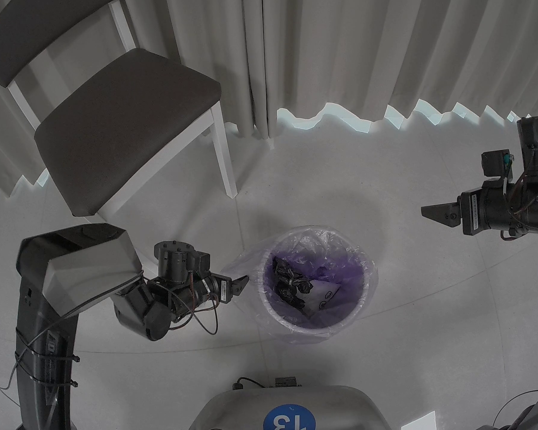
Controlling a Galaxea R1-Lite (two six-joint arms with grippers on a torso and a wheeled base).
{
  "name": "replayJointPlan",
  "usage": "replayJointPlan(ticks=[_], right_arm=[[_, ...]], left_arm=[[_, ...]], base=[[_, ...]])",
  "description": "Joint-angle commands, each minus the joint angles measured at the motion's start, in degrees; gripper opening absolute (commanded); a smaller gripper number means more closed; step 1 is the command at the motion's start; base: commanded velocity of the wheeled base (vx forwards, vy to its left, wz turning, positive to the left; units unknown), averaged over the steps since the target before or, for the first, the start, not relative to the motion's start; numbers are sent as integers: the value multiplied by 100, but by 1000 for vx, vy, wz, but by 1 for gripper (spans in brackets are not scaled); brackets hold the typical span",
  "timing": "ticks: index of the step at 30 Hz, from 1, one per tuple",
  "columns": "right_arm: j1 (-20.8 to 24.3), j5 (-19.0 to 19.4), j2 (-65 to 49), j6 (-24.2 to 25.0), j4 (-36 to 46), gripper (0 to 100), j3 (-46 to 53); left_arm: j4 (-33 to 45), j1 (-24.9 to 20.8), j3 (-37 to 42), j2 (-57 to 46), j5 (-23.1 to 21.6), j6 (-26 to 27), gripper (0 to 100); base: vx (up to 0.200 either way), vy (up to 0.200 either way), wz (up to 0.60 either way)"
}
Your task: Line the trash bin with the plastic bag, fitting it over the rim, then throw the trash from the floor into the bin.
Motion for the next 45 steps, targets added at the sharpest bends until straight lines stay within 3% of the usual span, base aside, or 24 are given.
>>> replayJointPlan(ticks=[1, 6, 12, 17, 23, 30, 34, 37, 45], right_arm=[[-116, 14, -149, 8, -10, 100, 169], [-125, 23, -70, 8, -19, 100, 187], [-125, 23, 27, 8, -19, 100, 204], [-125, 32, 124, 0, -27, 100, 318], [-125, 85, 519, 17, -265, 100, 565], [-275, 138, 1495, 70, -1100, 100, 872], [-477, 472, 2207, 52, -1583, 100, 1013], [-617, 726, 2637, -44, -1935, 100, 1101], [-732, 718, 3666, -264, -2427, 100, 995]], left_arm=[[774, 53, -1226, 737, -44, 38, 100], [2048, 140, -2861, 1369, -35, 73, 100], [2962, 123, -4399, 2108, 18, 152, 100], [3243, 149, -4671, 2134, -26, 179, 100], [3085, 413, -3740, 1264, -141, 152, 100], [2294, 677, -1806, -98, -501, 179, 100], [1837, 826, -892, -678, -545, 170, 100], [1530, 896, -461, -995, -615, 152, 100], [1099, 1090, 40, -1549, -633, 117, 100]], base=[[0, 0, 0], [0, 0, 0], [0, 0, 0], [0, 0, 0], [0, 0, 0], [0, 0, 0], [0, 0, 0], [0, 0, 0], [0, 0, 0]])
